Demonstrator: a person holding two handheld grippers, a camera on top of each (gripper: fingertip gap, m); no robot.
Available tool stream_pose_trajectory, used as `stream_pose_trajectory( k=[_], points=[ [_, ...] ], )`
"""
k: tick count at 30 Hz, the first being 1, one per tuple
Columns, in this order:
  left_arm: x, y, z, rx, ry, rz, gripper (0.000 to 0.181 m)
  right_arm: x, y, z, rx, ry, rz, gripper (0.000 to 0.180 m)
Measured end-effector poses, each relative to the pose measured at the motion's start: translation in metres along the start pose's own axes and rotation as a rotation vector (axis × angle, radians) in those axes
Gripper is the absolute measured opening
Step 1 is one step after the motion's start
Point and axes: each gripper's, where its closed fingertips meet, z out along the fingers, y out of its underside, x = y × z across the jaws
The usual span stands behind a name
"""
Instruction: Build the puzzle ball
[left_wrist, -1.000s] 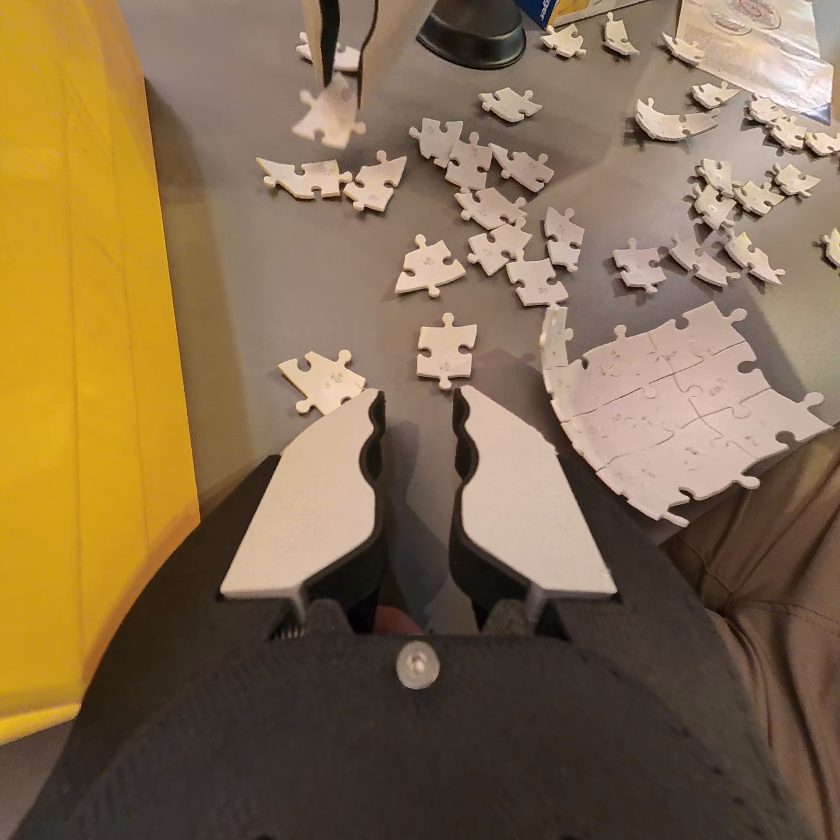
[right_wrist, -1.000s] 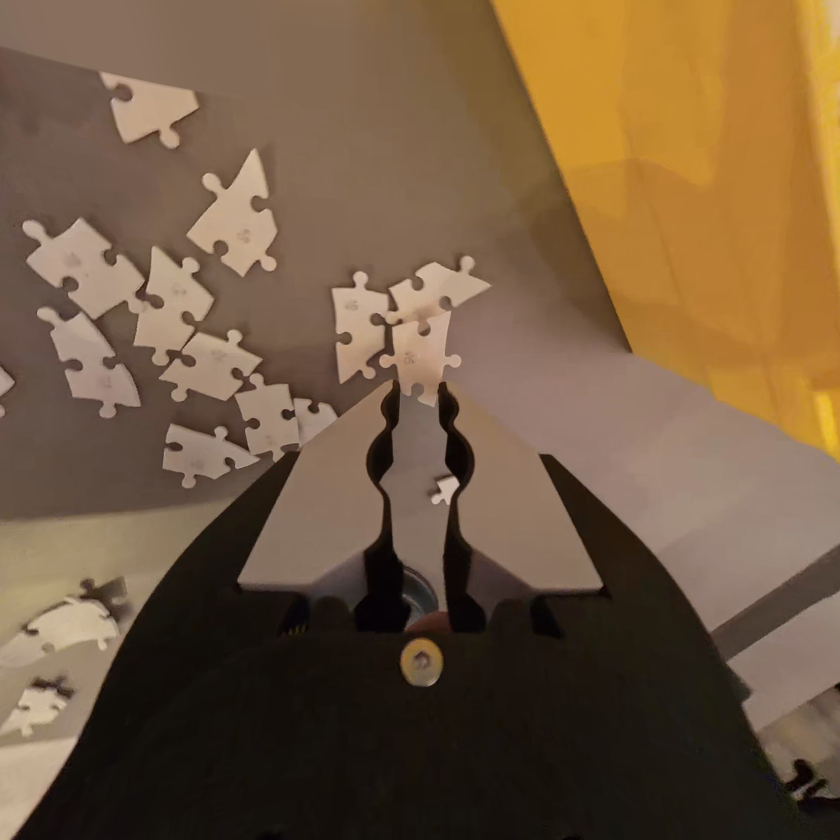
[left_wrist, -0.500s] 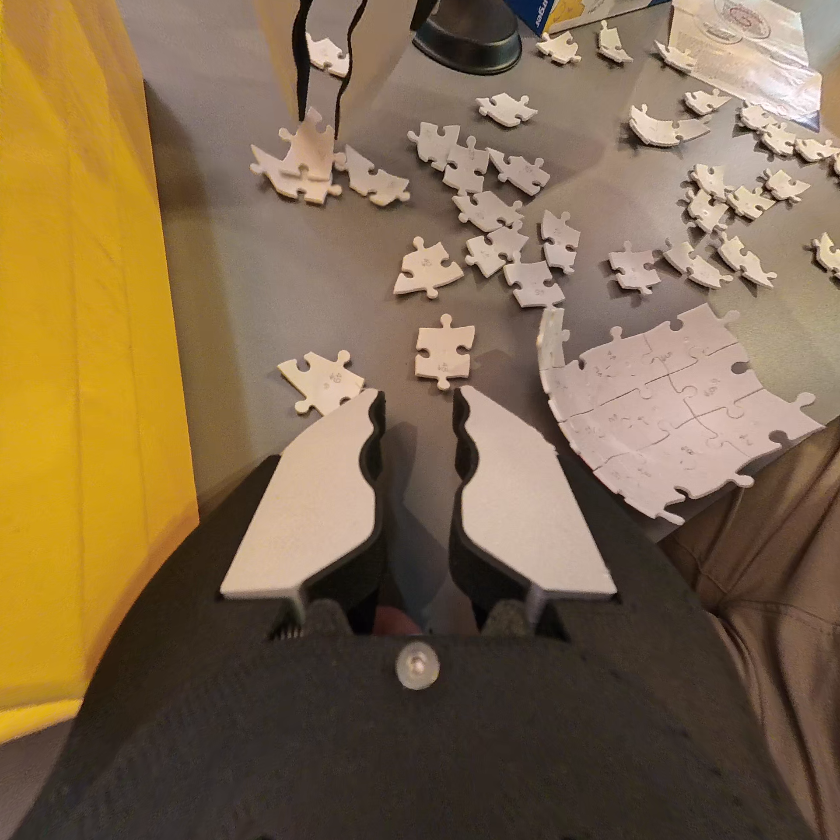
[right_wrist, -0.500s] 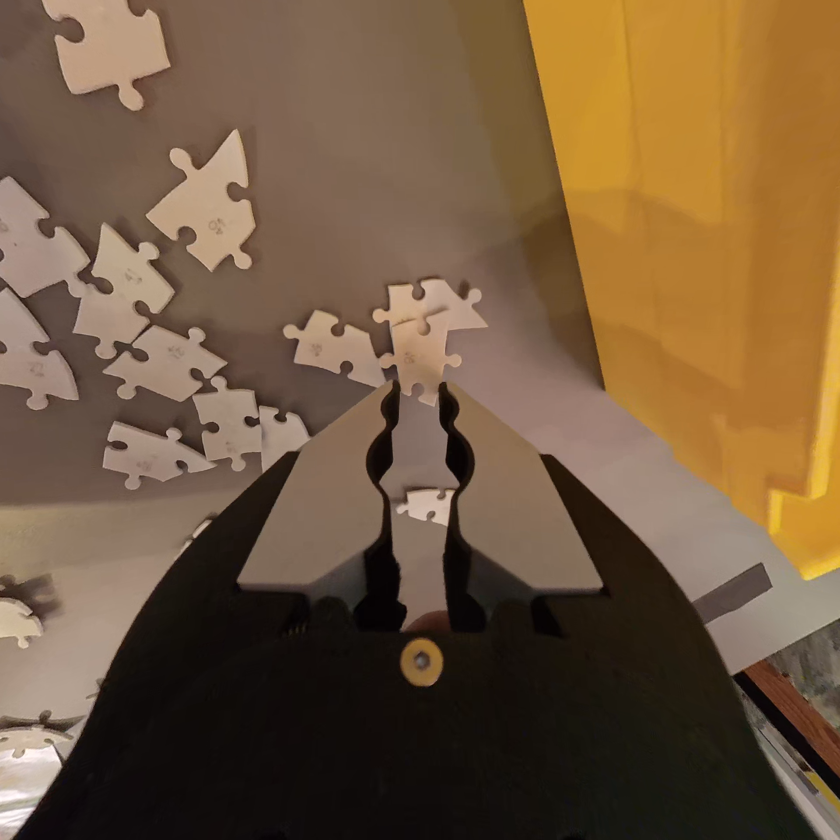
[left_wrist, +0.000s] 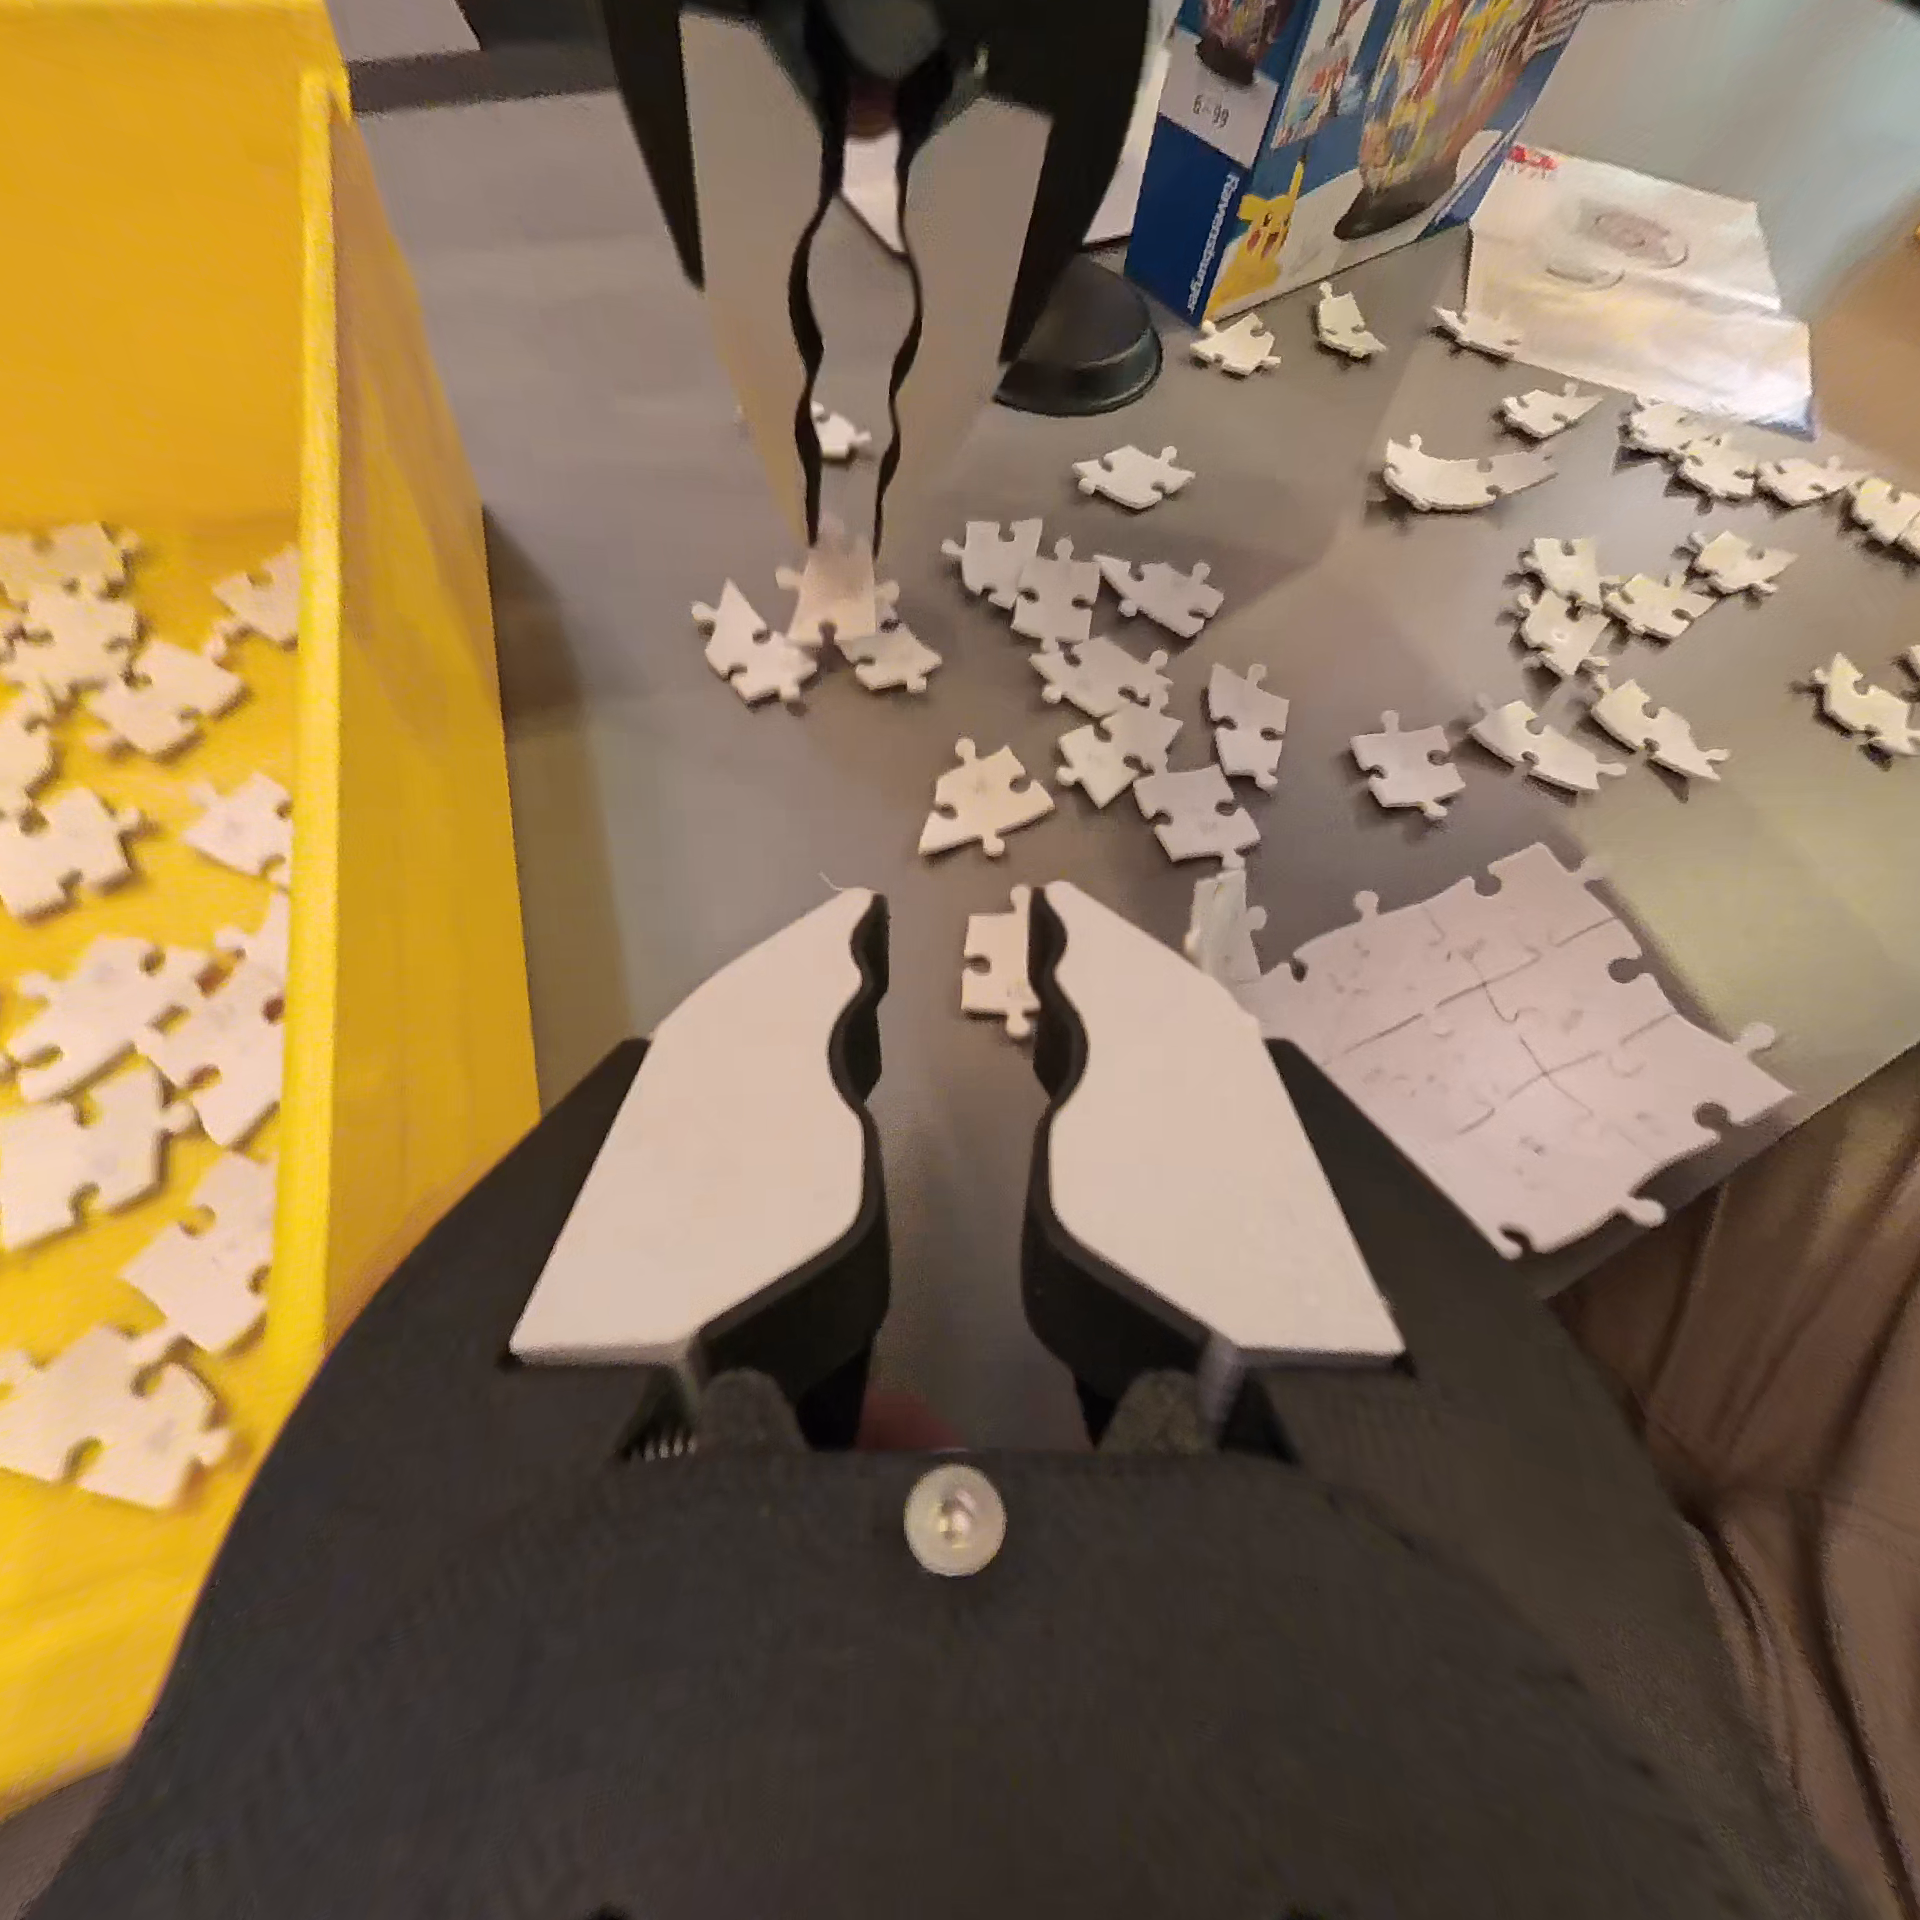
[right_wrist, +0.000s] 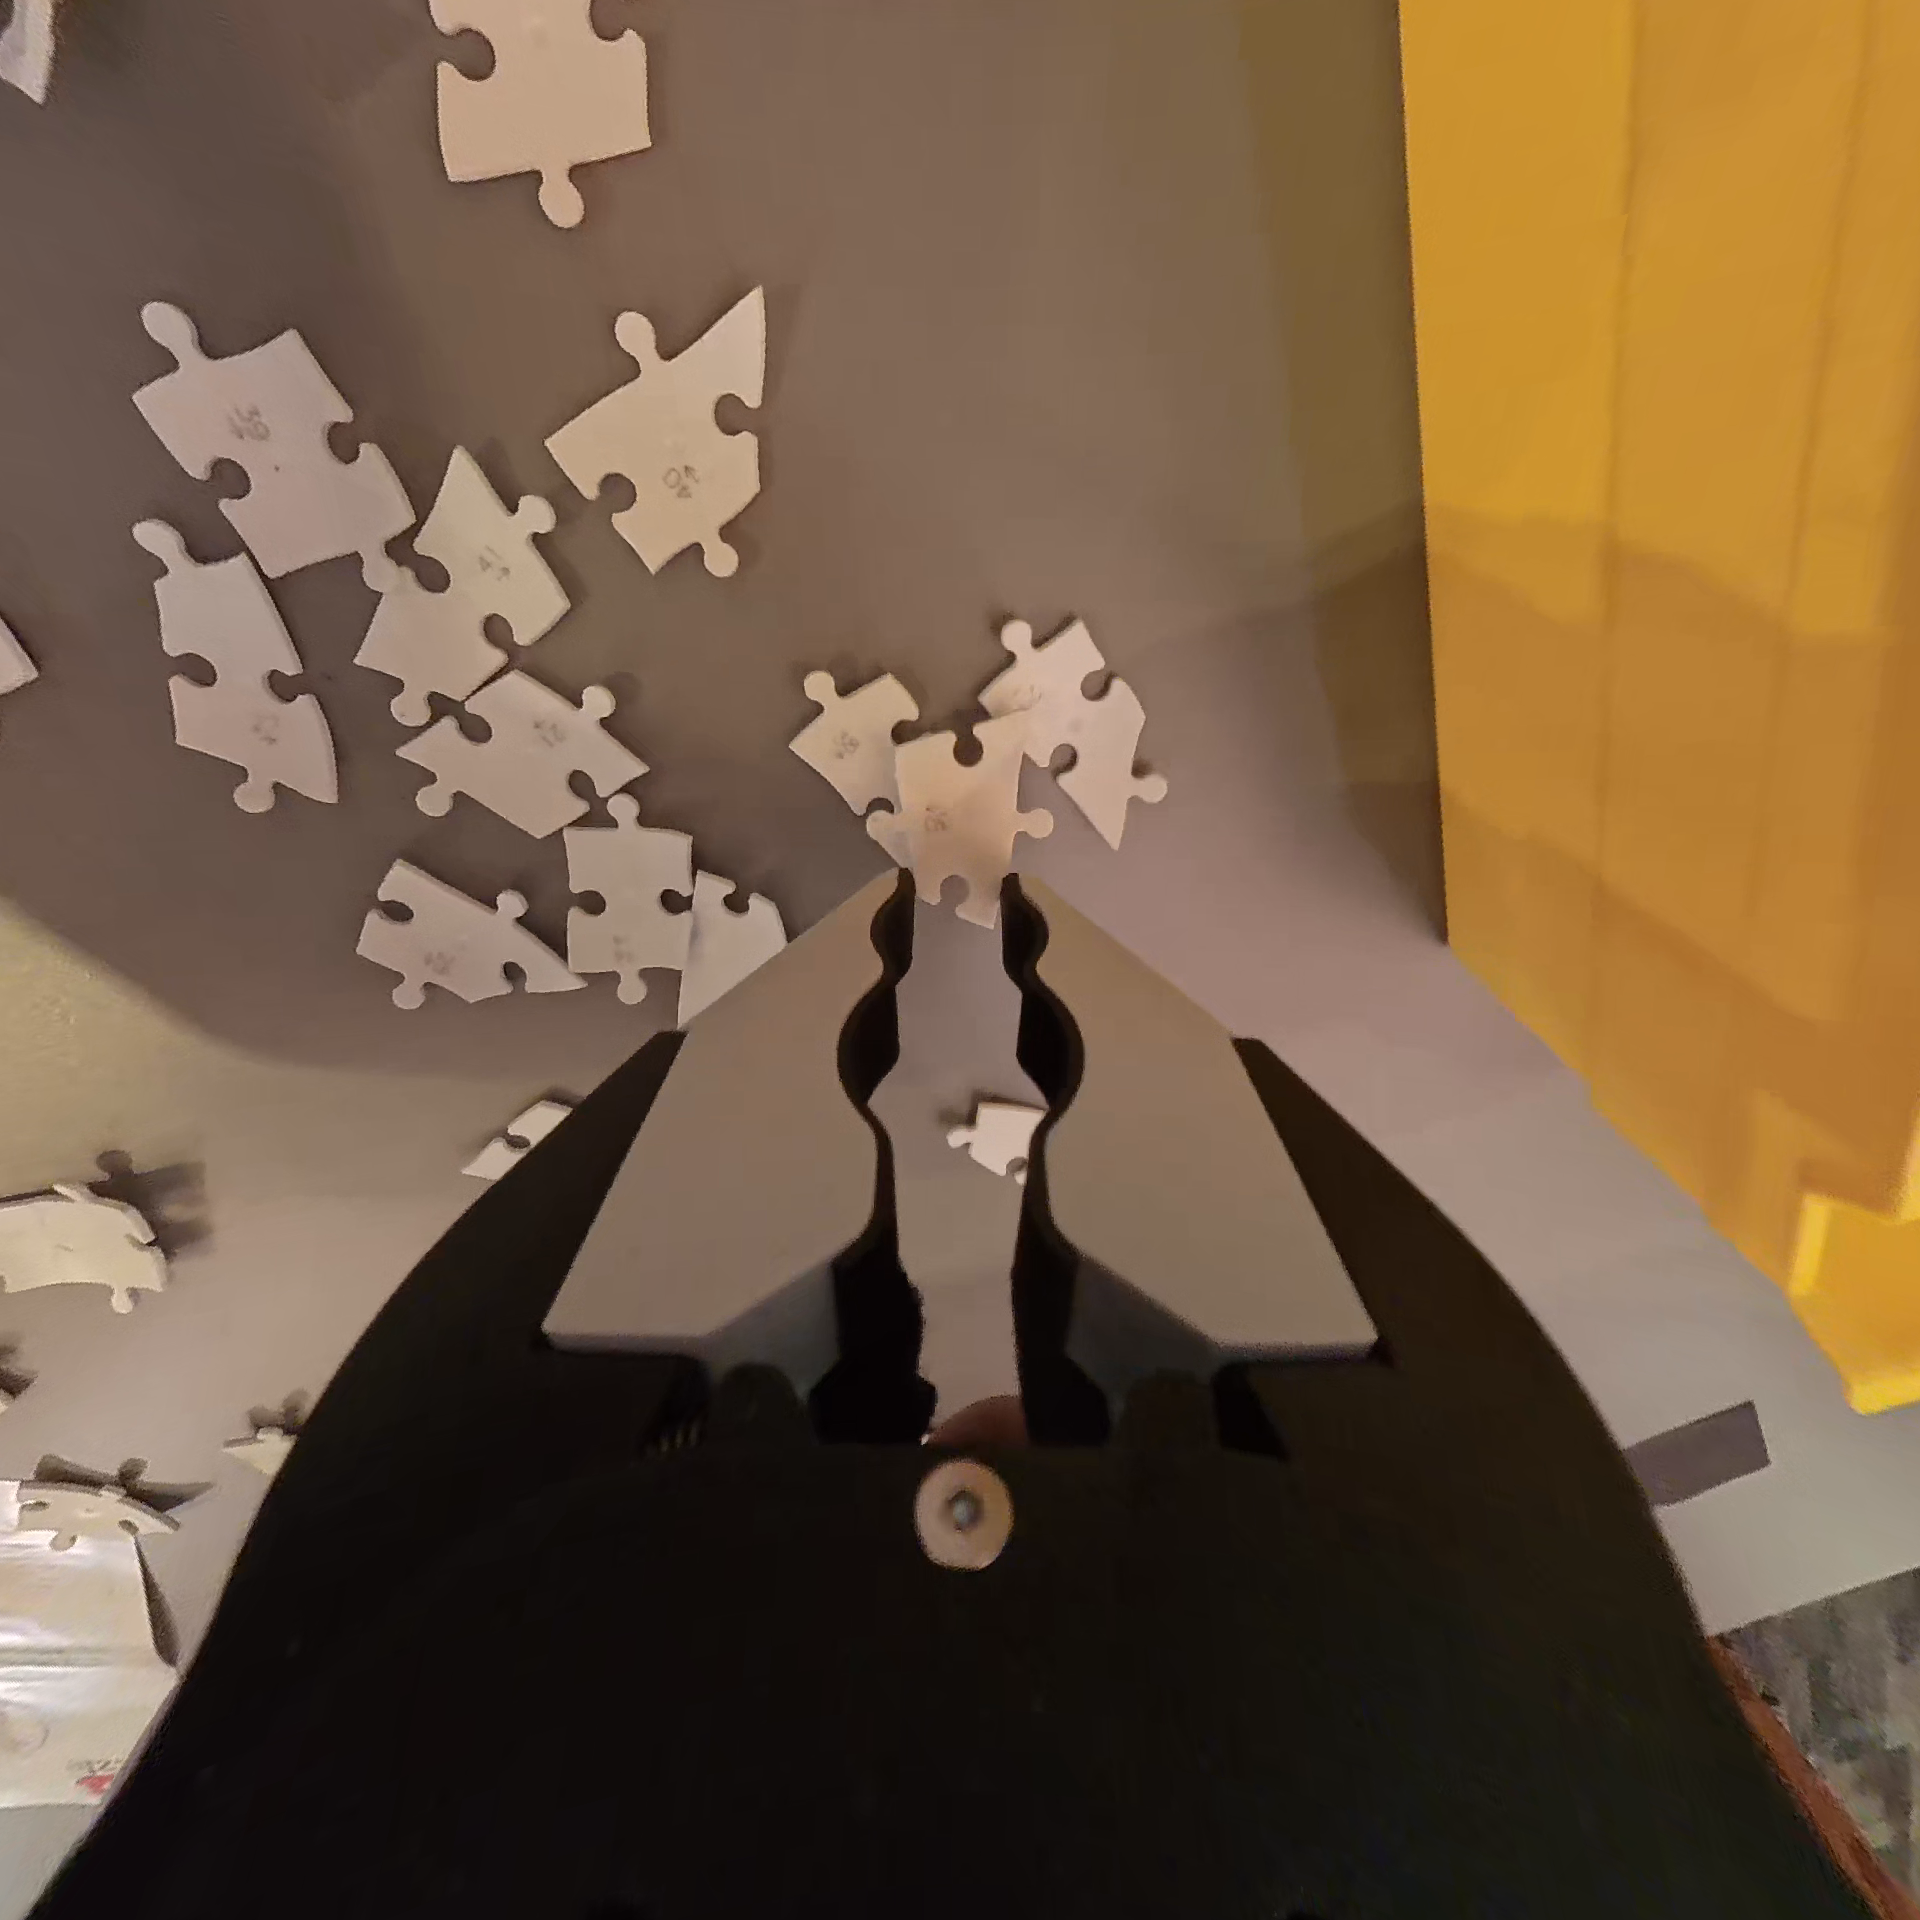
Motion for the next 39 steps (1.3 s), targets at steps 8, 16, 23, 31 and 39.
stream_pose_trajectory(
  k=[8, 16, 23, 31, 39],
  points=[
    [0.001, -0.008, 0.024, -0.062, -0.008, 0.068, 0.028, 0.001, -0.009, 0.013, 0.029, -0.047, -0.035, 0.015],
    [0.0, 0.003, 0.032, -0.081, 0.005, 0.049, 0.028, 0.0, -0.01, 0.014, 0.024, -0.059, -0.021, 0.015],
    [0.001, 0.009, 0.034, -0.09, 0.017, 0.049, 0.028, -0.003, -0.008, 0.013, 0.007, -0.078, -0.003, 0.016],
    [0.002, 0.007, 0.033, -0.082, 0.023, 0.049, 0.029, 0.002, -0.02, 0.003, 0.074, -0.046, 0.04, 0.015],
    [0.004, 0.008, 0.034, -0.084, 0.024, 0.054, 0.029, 0.01, -0.02, 0.015, 0.117, -0.025, 0.132, 0.0]
  ],
)
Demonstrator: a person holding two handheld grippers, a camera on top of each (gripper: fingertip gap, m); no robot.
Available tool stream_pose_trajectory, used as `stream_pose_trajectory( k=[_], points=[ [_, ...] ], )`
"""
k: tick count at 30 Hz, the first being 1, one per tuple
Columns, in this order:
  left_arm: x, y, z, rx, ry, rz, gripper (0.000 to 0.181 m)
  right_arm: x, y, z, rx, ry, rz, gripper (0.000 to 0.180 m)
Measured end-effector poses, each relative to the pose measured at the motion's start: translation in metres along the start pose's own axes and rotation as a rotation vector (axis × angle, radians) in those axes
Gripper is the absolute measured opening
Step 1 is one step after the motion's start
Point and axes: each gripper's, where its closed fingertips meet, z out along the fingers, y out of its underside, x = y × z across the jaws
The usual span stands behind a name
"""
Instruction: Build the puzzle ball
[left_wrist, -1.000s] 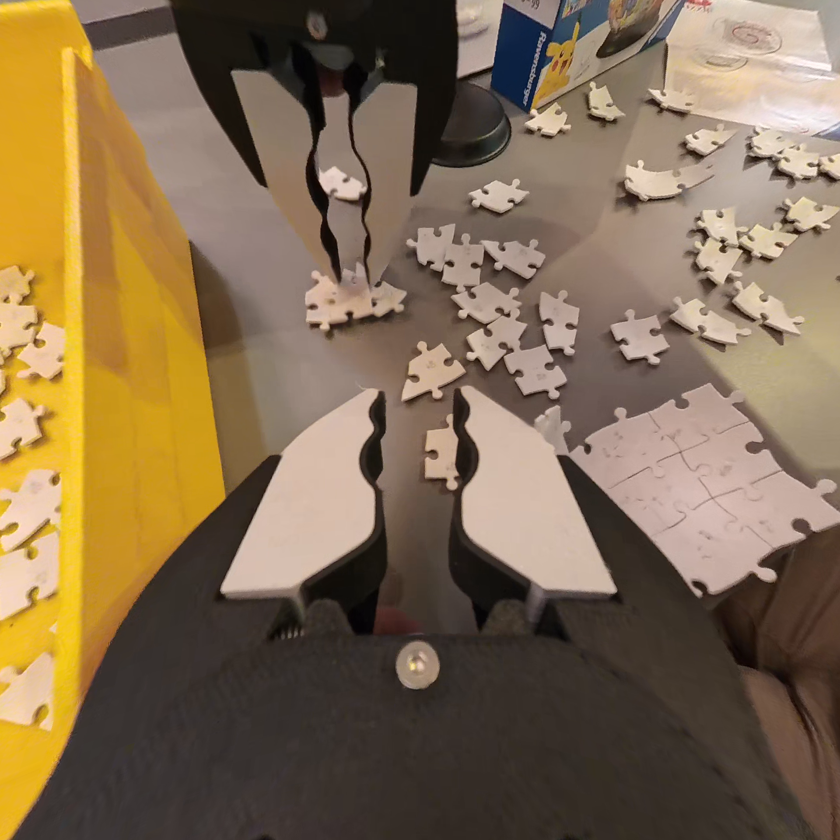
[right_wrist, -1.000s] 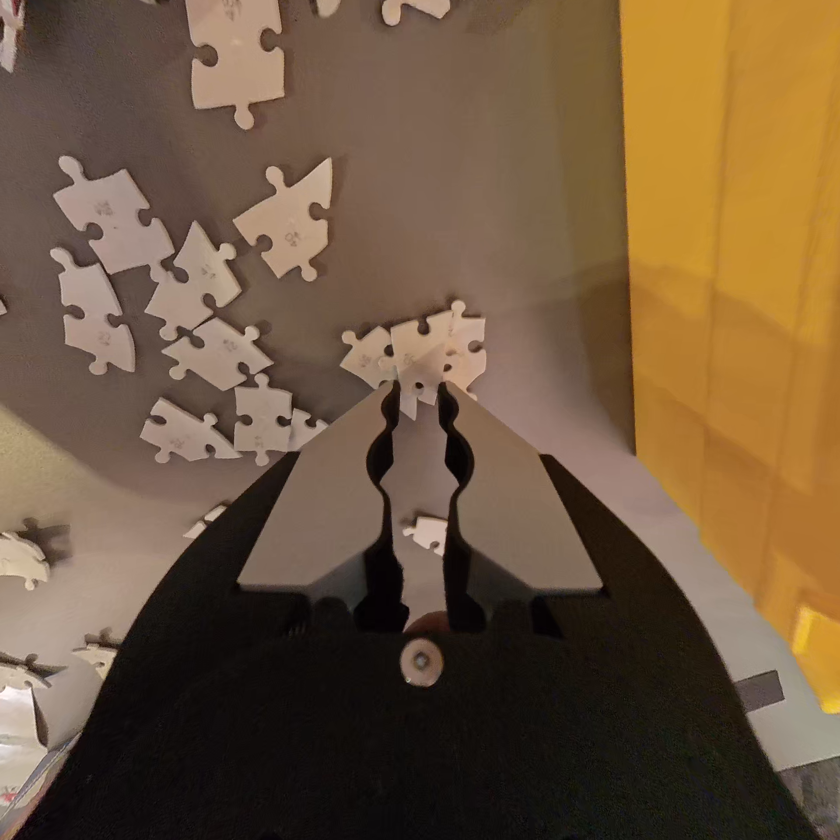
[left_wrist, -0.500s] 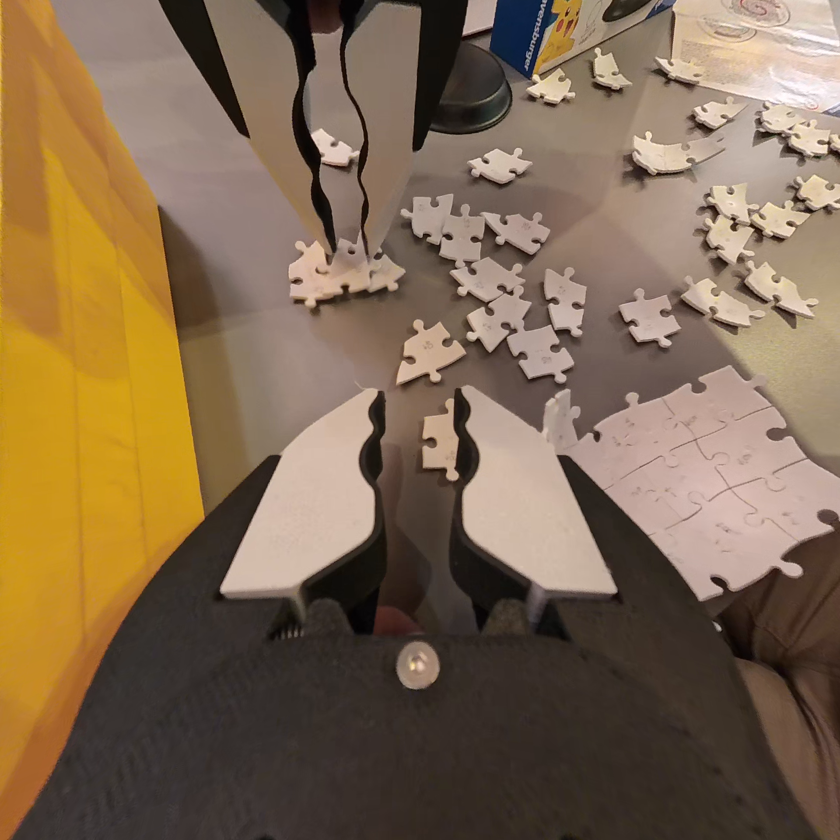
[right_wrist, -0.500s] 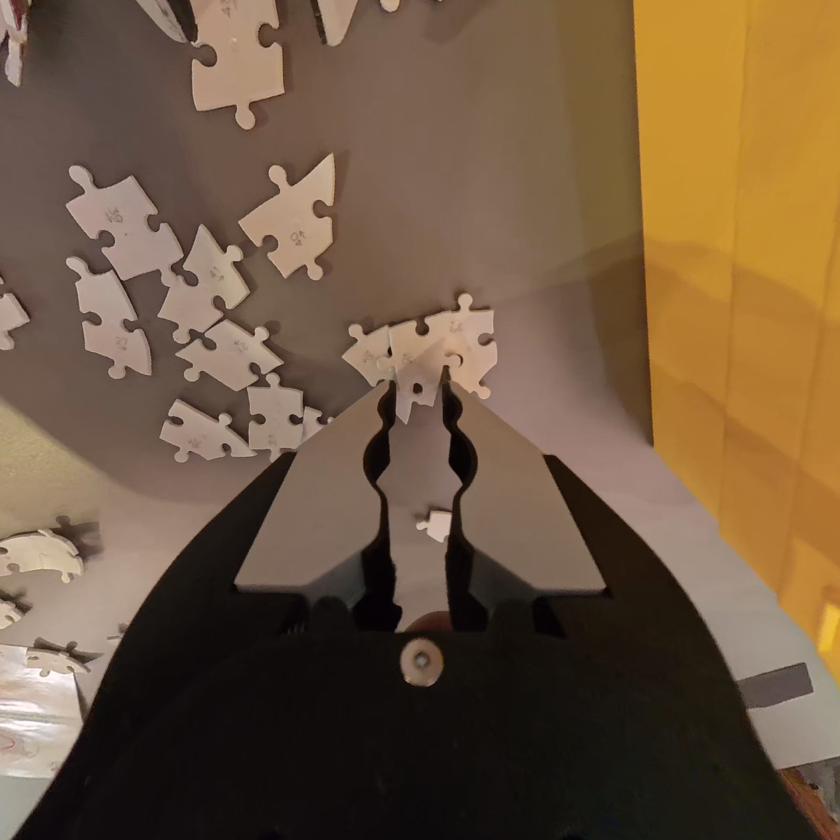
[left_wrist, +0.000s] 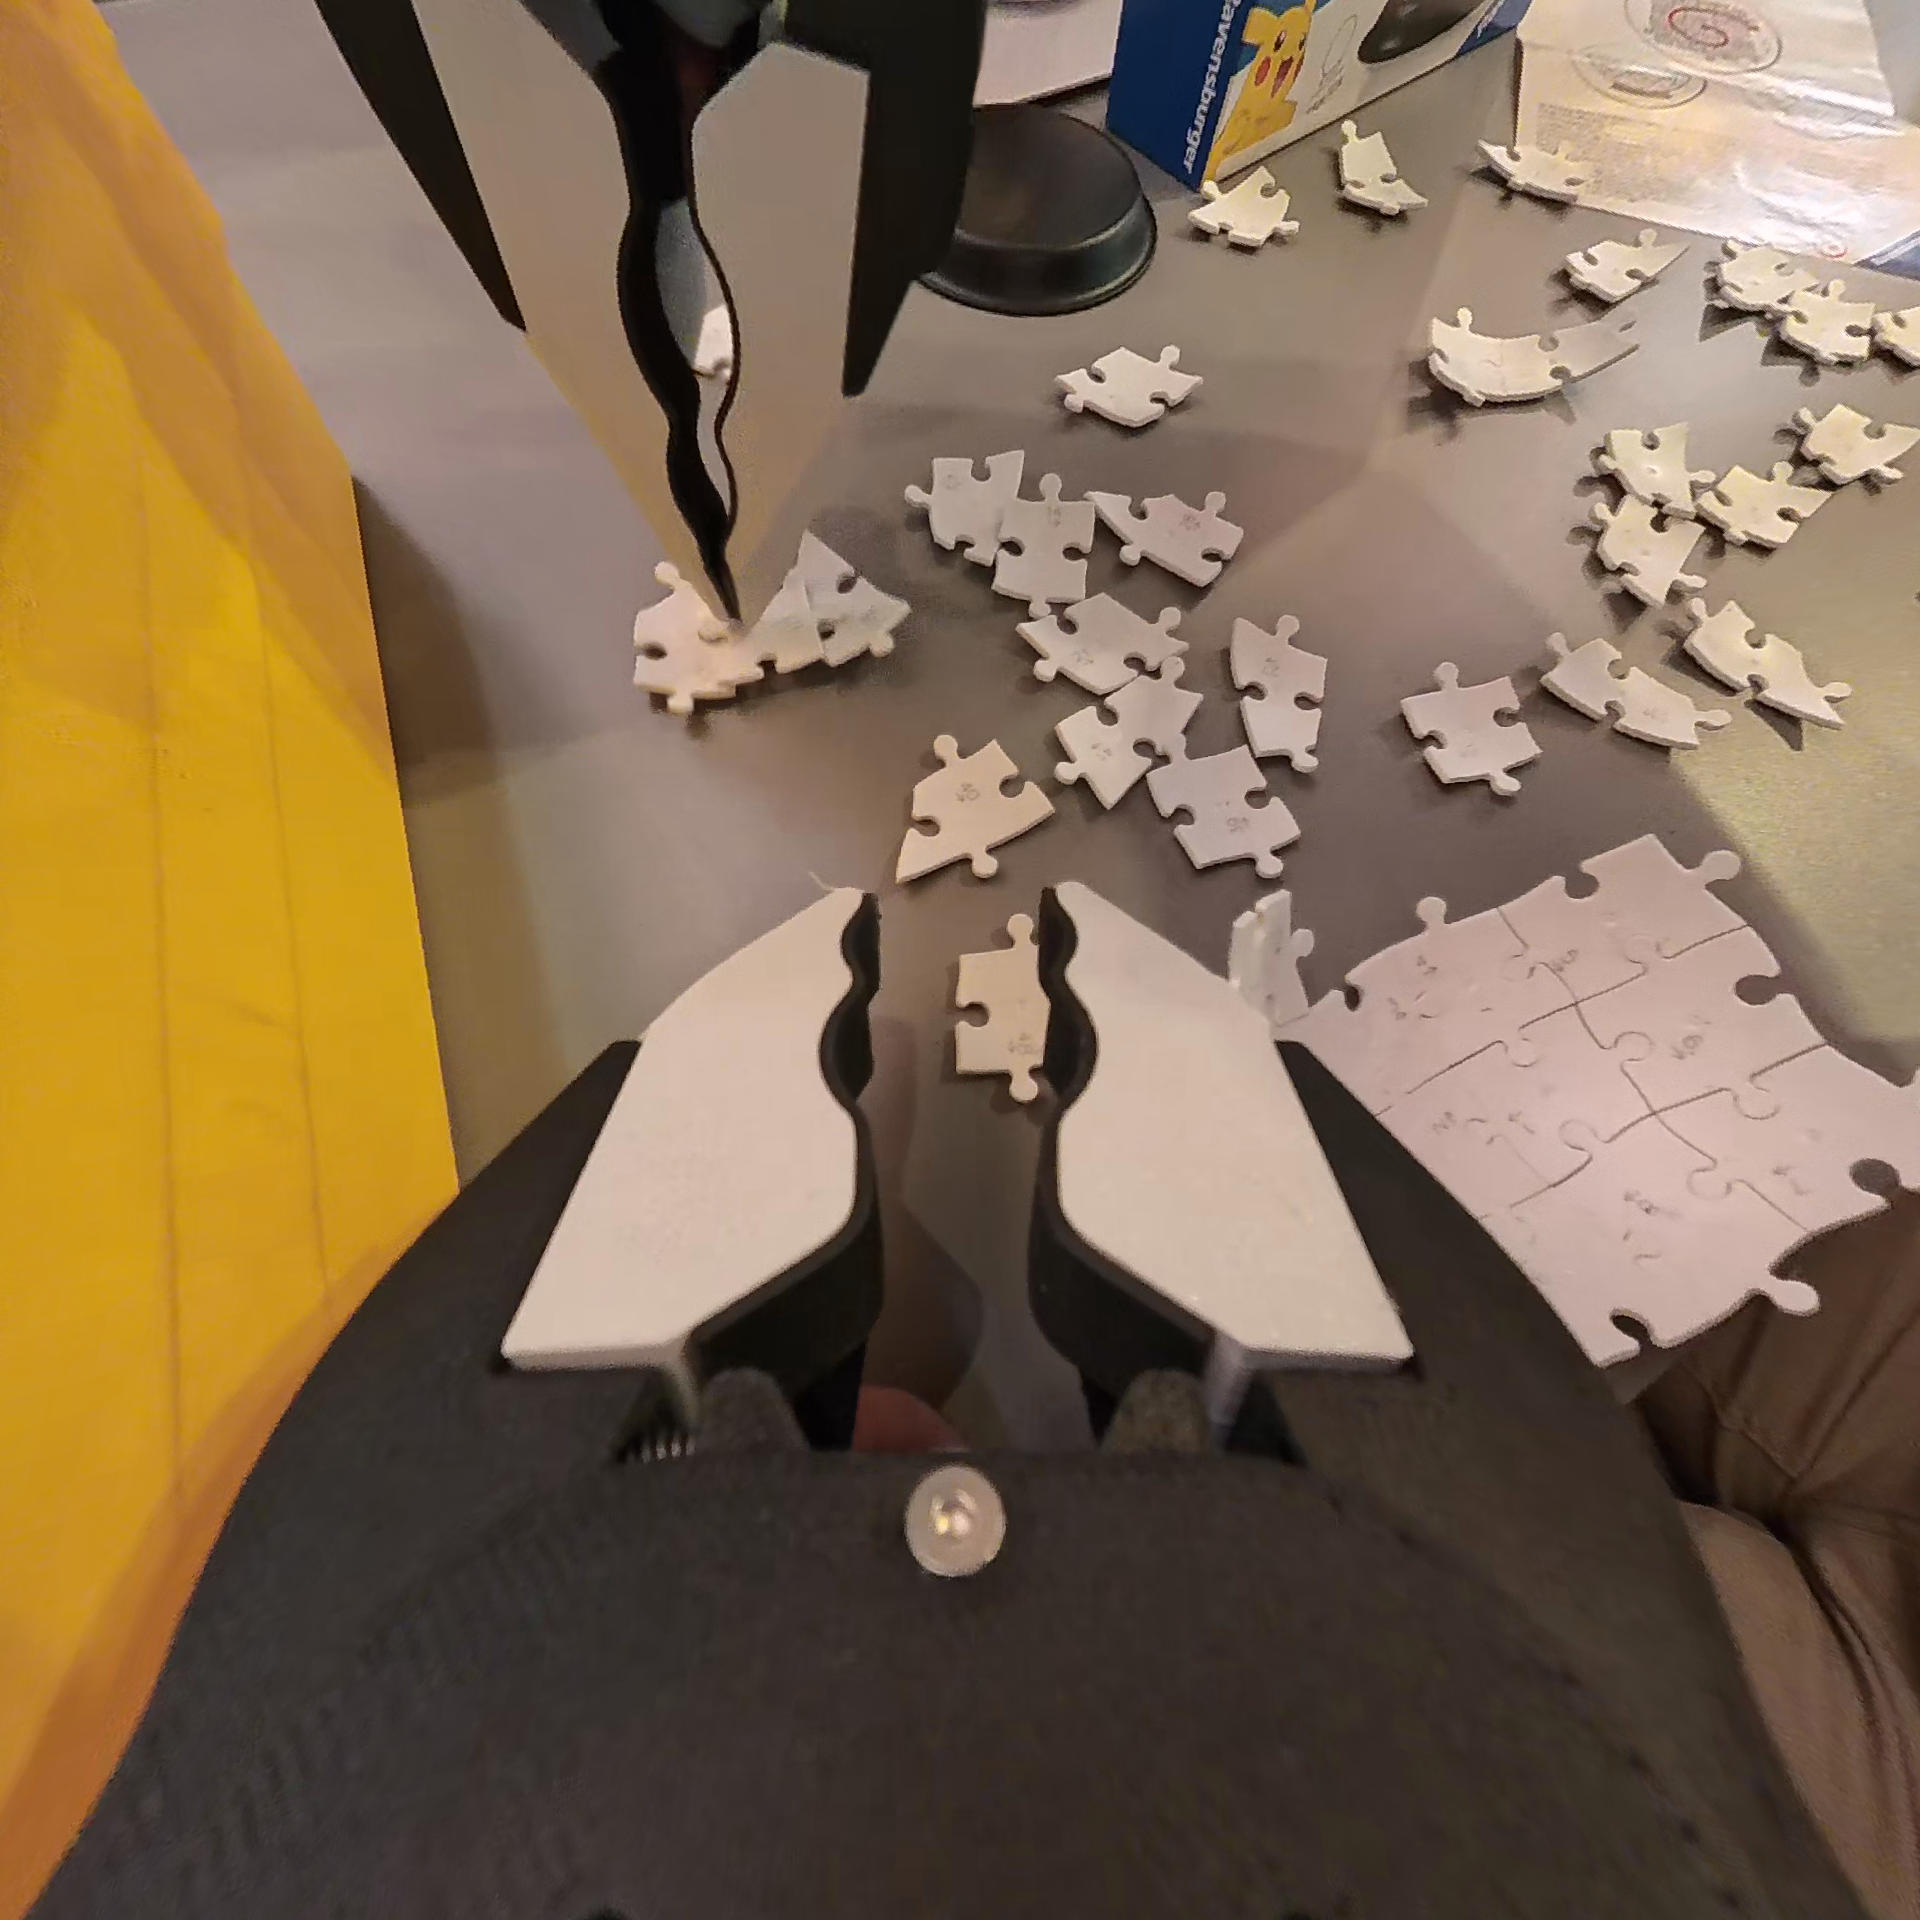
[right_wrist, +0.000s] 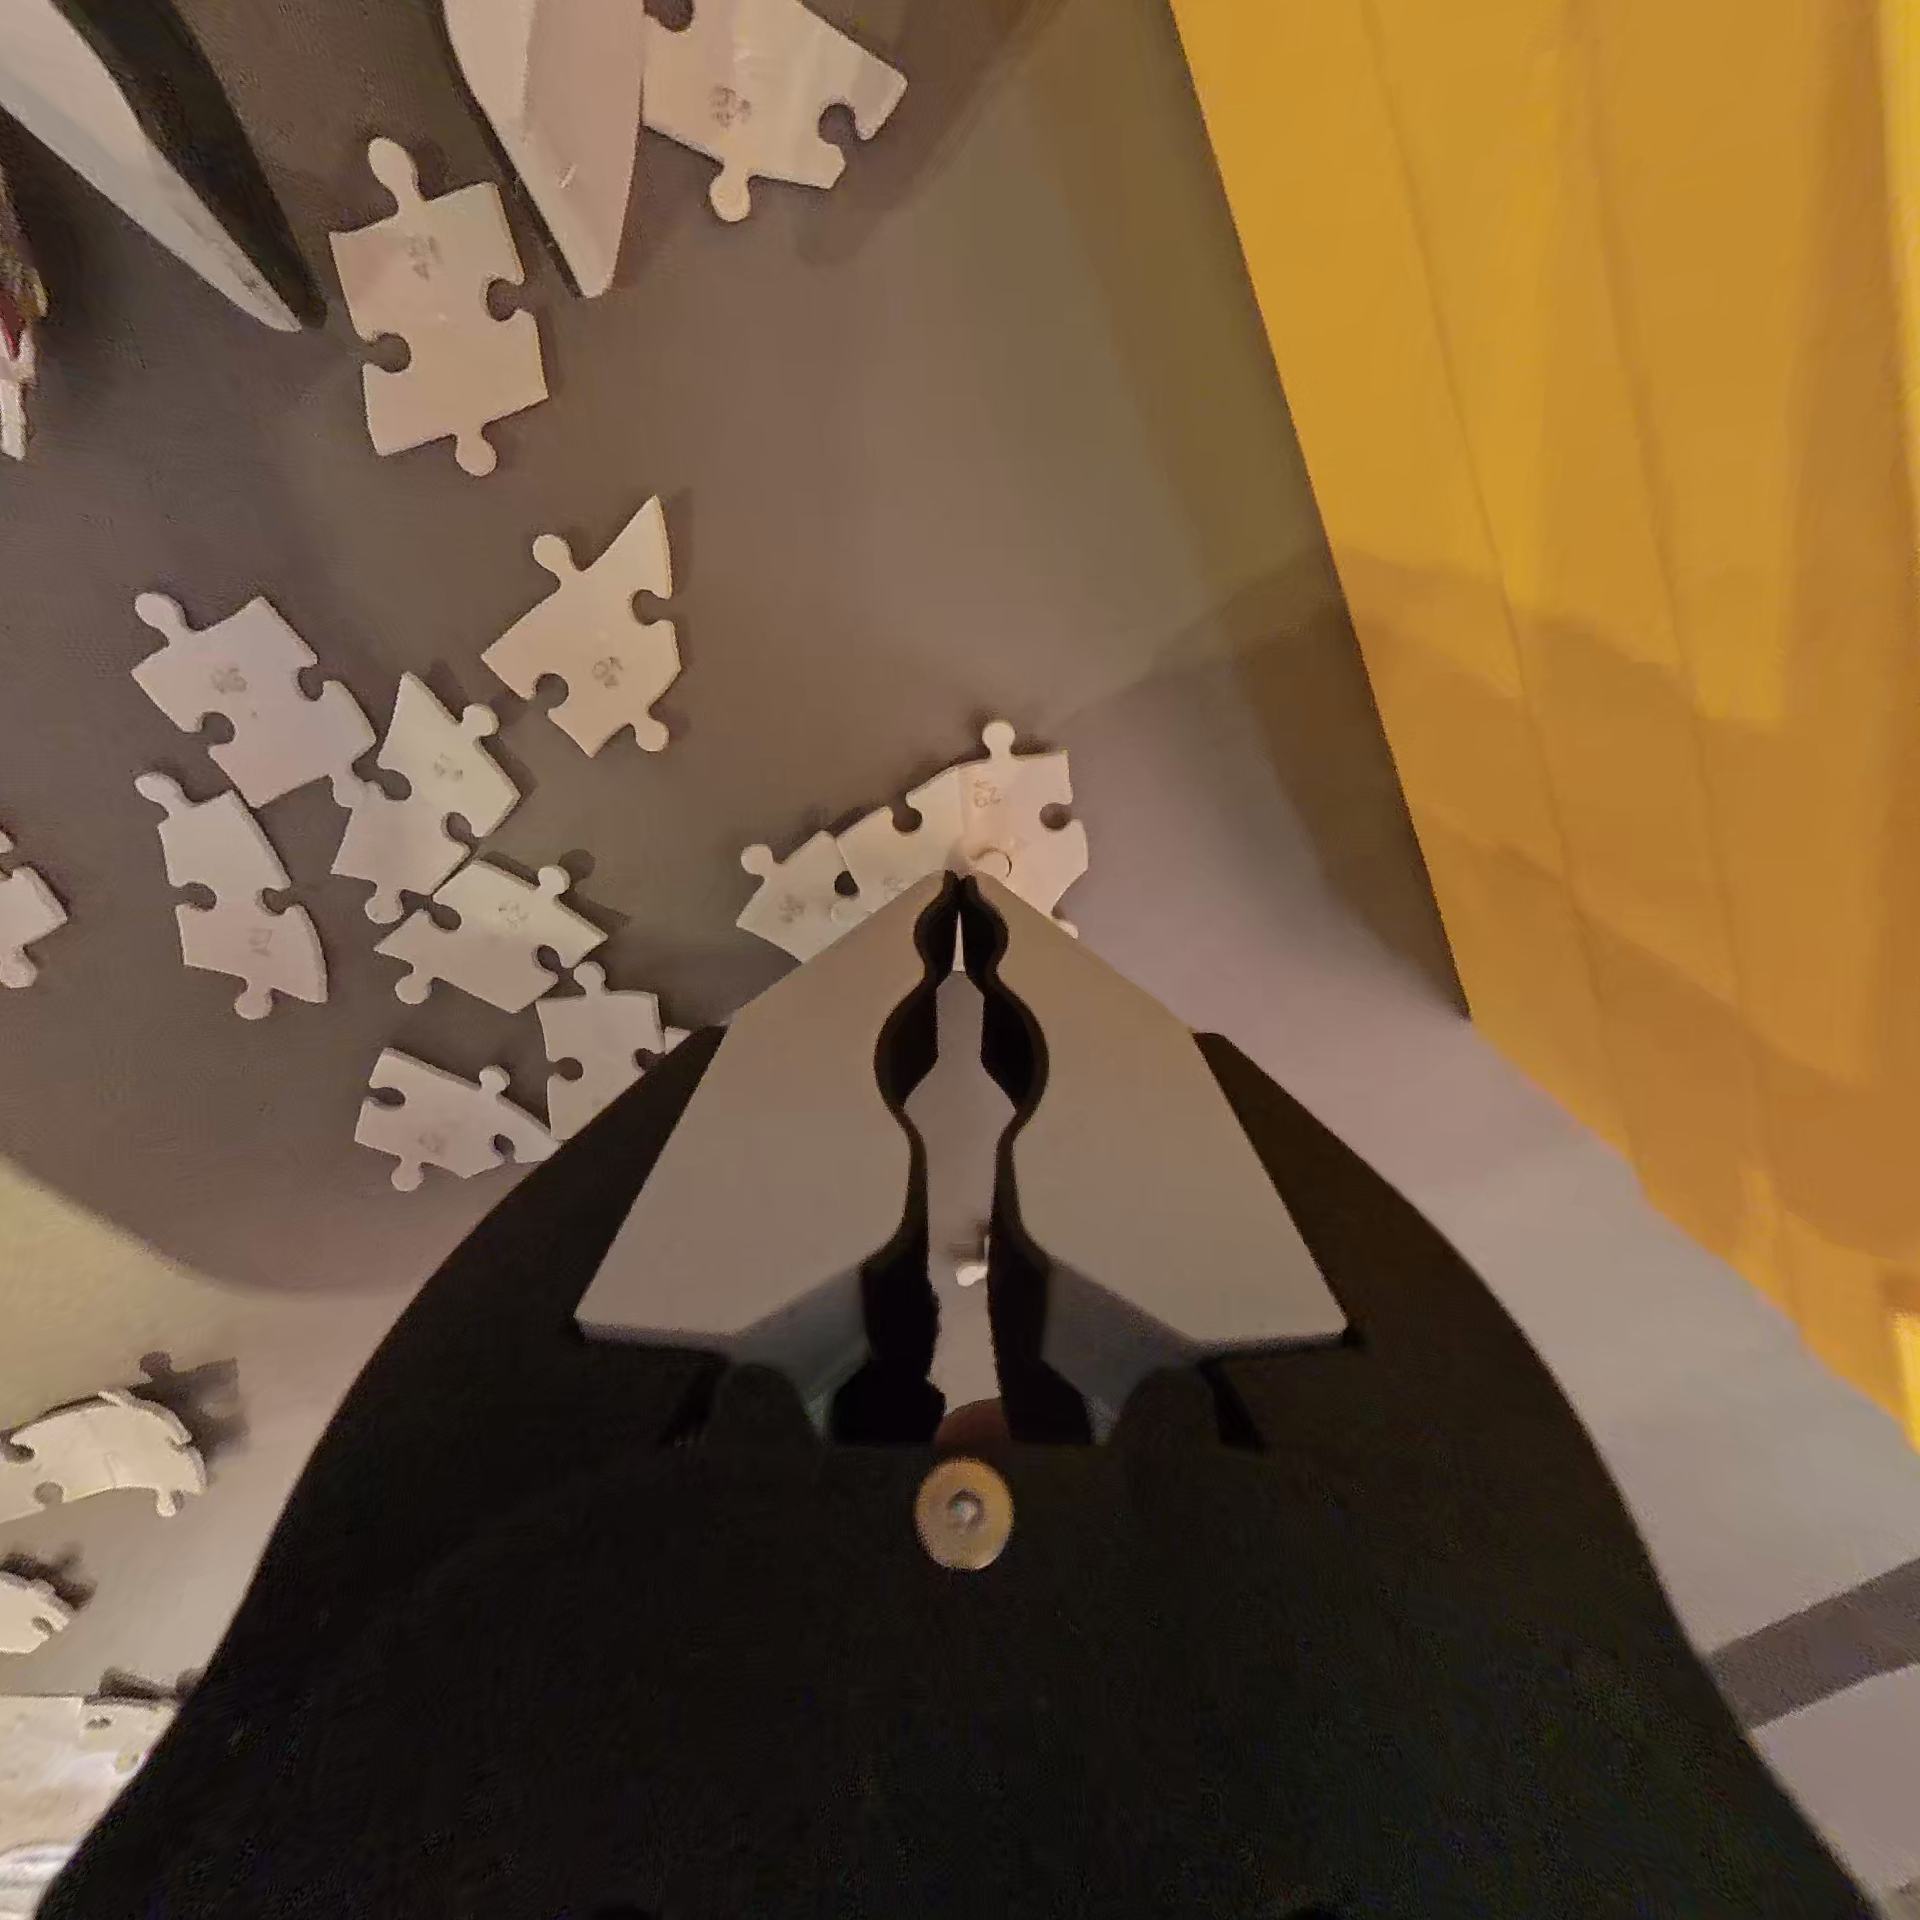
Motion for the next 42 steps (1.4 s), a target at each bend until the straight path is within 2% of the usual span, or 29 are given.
stream_pose_trajectory(
  k=[9, 17, 24, 30, 33, 42],
  points=[
    [0.0, 0.002, 0.001, -0.002, 0.003, -0.004, 0.029, 0.004, 0.002, 0.002, 0.02, -0.071, 0.149, 0.0],
    [0.001, 0.001, 0.002, -0.002, 0.006, -0.003, 0.03, 0.004, 0.002, 0.002, -0.065, -0.133, 0.229, 0.0],
    [-0.001, 0.005, 0.001, -0.006, 0.004, -0.015, 0.03, 0.005, -0.007, 0.002, 0.014, -0.069, 0.268, 0.0],
    [-0.001, 0.005, 0.001, 0.0, 0.006, -0.02, 0.03, 0.006, 0.001, -0.015, 0.025, 0.012, 0.289, 0.0],
    [-0.002, 0.006, 0.001, -0.001, 0.006, -0.02, 0.03, 0.002, 0.012, -0.021, -0.003, 0.042, 0.311, 0.007],
    [-0.003, 0.003, -0.001, 0.004, -0.008, -0.013, 0.03, -0.014, 0.017, -0.005, 0.043, 0.073, 0.38, 0.011]
  ],
)
